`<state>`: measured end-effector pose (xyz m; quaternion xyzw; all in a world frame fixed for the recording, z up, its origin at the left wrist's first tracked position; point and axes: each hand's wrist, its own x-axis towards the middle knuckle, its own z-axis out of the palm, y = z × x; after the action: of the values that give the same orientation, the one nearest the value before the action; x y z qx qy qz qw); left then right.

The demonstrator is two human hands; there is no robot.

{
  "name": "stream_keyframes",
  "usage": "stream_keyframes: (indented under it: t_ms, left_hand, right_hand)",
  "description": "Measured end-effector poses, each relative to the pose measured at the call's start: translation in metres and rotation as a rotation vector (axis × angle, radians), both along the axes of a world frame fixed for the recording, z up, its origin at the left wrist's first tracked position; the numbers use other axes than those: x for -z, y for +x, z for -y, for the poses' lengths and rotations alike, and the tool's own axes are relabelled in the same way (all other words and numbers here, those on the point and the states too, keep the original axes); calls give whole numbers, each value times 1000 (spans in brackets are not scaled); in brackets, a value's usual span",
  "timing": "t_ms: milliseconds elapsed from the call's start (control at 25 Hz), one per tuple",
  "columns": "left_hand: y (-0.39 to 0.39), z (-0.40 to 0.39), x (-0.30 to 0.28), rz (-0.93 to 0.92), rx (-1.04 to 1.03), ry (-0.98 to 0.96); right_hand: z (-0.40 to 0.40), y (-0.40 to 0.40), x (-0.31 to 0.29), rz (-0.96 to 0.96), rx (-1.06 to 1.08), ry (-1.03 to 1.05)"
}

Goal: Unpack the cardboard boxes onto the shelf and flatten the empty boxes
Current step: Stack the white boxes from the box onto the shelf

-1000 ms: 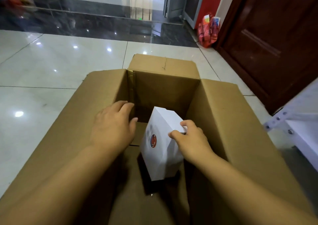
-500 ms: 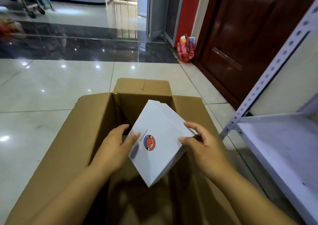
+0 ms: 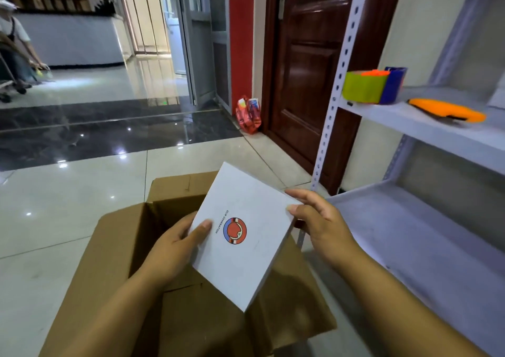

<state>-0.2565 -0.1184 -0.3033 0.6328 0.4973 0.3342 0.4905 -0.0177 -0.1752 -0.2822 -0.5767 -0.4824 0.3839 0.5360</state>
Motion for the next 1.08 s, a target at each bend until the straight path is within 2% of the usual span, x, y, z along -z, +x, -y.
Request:
stream_keyframes:
  t_ms: [320,480,680,840,1080]
  left_hand:
    - [47,17,-52,146,100,65]
    - [73,24,-69,172,140,110]
    - [107,30,-91,267,135,57]
    - [134,23,-122,344,114,74]
    - [188,-10,-179,347,83,145]
  right_hand:
    - [11,42,-64,-36,91,151]
    - [20,55,-91,7,149,214]
    - [31,73,-122,115,223,212]
    - [33,88,-135,160,155,207]
    - [33,123,-155,294,67,237]
